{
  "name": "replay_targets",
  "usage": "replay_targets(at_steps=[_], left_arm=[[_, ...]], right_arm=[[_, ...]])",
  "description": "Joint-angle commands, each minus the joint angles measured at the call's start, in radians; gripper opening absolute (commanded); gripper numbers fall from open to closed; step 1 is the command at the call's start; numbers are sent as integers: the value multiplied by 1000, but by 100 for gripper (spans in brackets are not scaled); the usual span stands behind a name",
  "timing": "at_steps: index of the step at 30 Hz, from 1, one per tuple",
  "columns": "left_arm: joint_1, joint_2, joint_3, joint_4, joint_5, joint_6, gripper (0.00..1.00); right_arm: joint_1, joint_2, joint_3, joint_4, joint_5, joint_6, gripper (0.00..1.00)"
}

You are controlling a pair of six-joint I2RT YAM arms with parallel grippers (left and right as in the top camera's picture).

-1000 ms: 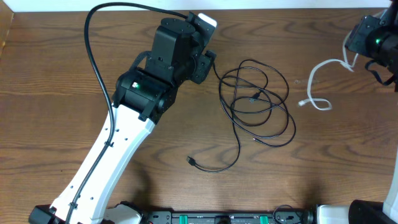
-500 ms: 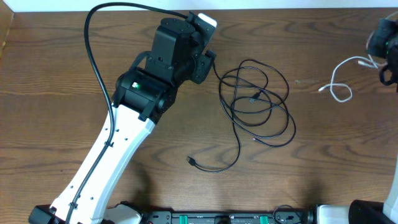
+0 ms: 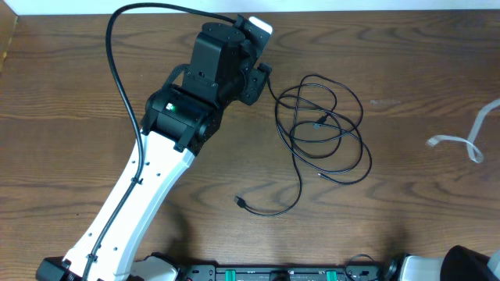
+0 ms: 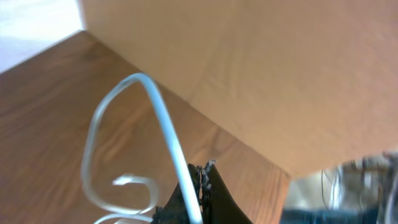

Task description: Untangle cables

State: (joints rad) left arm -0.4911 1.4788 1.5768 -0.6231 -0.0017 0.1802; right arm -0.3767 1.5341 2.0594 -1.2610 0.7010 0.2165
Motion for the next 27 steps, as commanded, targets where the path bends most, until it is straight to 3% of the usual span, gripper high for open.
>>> replay_targets(at_steps=[1, 12, 27], left_arm=[[3, -21, 3, 4, 2, 2, 61], [3, -21, 3, 3, 2, 2, 61], [3, -21, 3, 3, 2, 2, 61]], right_arm=[[-119, -15, 16, -15, -108, 43, 1], [-145, 52, 14, -27, -291, 11, 1], [-148, 298, 14, -42, -327, 54, 1]])
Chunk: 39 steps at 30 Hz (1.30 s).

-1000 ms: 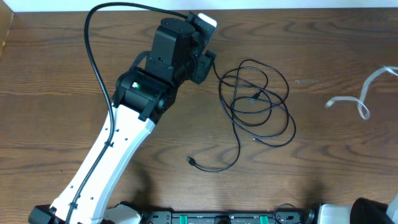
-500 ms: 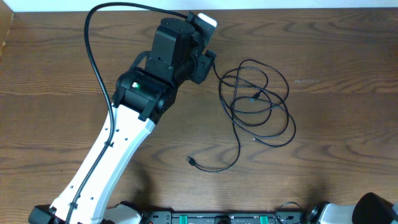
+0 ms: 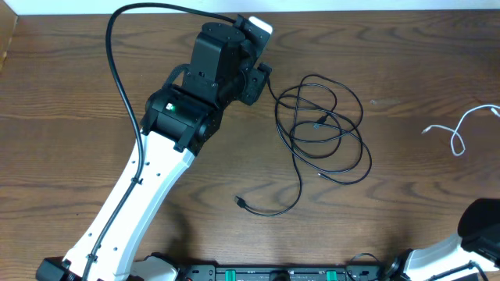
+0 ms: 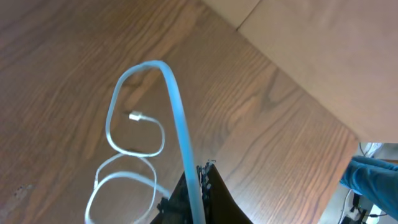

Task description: Untangle cables

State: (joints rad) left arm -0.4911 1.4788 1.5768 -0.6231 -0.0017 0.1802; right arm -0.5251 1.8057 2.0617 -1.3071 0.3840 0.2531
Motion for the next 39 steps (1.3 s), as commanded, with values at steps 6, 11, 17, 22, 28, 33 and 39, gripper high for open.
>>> replay_targets(at_steps=[6, 11, 17, 22, 28, 33, 39], left_arm=[[3, -21, 3, 0, 2, 2, 61], [3, -21, 3, 0, 2, 2, 61], [3, -21, 3, 0, 3, 2, 61], [3, -21, 3, 0, 3, 2, 61], [3, -21, 3, -1, 2, 2, 61], [3, -21, 3, -1, 3, 2, 61], [3, -21, 3, -1, 3, 2, 61]], right_arm=[[-16, 60, 12, 4, 2, 42, 1], [-56, 84, 12, 10, -13, 45, 1], [-118, 152, 12, 14, -78, 37, 1], [-129, 222, 12, 43, -177, -27, 1], [-128, 314, 12, 64, -225, -57, 1], [-128, 367, 12, 77, -251, -84, 1], [-128, 377, 12, 103, -316, -146, 1]])
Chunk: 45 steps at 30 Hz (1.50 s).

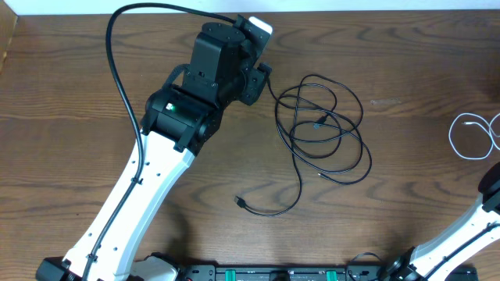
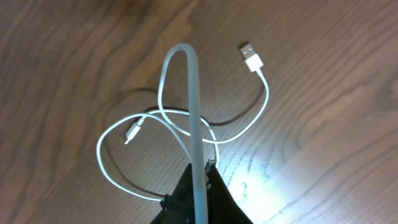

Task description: Untangle cables

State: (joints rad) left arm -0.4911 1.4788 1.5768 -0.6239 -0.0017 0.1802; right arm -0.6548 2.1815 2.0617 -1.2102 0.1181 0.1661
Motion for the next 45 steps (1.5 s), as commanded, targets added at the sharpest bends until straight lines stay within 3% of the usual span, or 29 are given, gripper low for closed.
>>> replay_targets(at_steps=[1, 2, 5, 16, 31, 38, 45], left_arm=[[3, -21, 3, 0, 3, 2, 61], [3, -21, 3, 0, 3, 2, 61], [3, -21, 3, -4, 3, 2, 61], [3, -21, 3, -8, 2, 2, 62], [3, -21, 3, 0, 2, 6, 62], [3, -21, 3, 2, 2, 5, 62], [3, -21, 3, 2, 2, 5, 62]], right_arm=[[2, 1, 12, 5, -58, -59, 2], [2, 1, 12, 5, -71, -59, 14], [2, 1, 12, -4, -84, -30, 99], [14, -29, 13, -34, -178, -32, 99], [98, -455, 13, -58, -325, -35, 99], [140, -621, 13, -22, -642, -149, 99], [313, -589, 12, -150, -657, -228, 99]])
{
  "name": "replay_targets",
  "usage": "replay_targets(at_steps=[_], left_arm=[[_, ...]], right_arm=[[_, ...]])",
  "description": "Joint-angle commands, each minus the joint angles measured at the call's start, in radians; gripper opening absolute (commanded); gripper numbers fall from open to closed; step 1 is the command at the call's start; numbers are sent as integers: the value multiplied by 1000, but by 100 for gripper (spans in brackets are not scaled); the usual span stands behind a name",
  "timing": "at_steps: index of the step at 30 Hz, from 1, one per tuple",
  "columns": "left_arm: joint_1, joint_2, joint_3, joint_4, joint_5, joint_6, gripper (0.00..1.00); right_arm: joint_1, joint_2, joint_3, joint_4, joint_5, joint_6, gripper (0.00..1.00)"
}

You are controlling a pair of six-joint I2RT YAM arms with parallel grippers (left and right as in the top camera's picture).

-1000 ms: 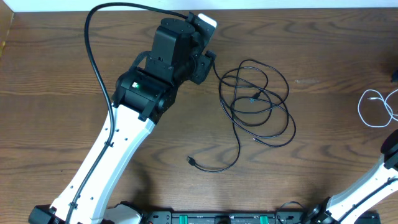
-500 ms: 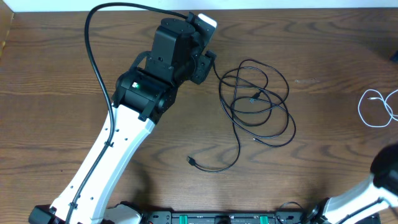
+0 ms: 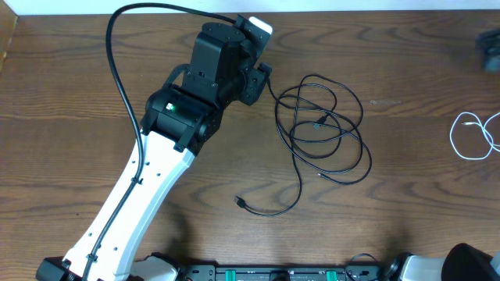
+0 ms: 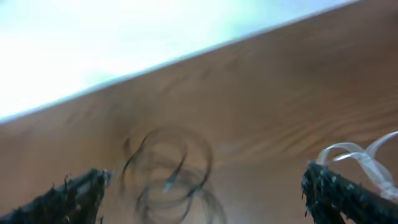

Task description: Untangle cables

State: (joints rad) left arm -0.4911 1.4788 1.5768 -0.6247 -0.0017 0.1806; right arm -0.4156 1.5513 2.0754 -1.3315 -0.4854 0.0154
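Note:
A tangle of black cable (image 3: 320,129) lies in loops mid-table; one strand runs up to my left gripper (image 3: 262,76), whose jaws are hidden under the wrist. The black cable (image 4: 168,177) also shows, blurred, in the right wrist view. A white cable (image 3: 473,134) lies coiled at the right table edge, and the white cable (image 4: 357,154) shows beside my right finger. My right gripper (image 4: 208,196) is wide open and holds nothing. From overhead the right gripper (image 3: 490,48) is a dark blur at the far right.
The left arm (image 3: 148,195) slants across the left half of the table from the front edge, with its own black lead (image 3: 117,70) arching over the back left. The table's back edge (image 4: 186,53) borders a pale wall.
My right gripper was shut on the white cable over its coil; now it is open and stands at the far right corner. The white cable lies on the table. The left arm has not moved.
At first my right gripper held the white cable lifted at the right edge. Then the cable hung lower over the wood. Later it lay coiled at the table's right edge, still gripped. Now it is let go. The black tangle never moved.

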Motion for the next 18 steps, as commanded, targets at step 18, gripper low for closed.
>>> replay_targets(at_steps=[18], left_arm=[[3, -20, 3, 5, 2, 5, 62]], right_arm=[[444, 471, -2, -134, 248, 7, 94]])
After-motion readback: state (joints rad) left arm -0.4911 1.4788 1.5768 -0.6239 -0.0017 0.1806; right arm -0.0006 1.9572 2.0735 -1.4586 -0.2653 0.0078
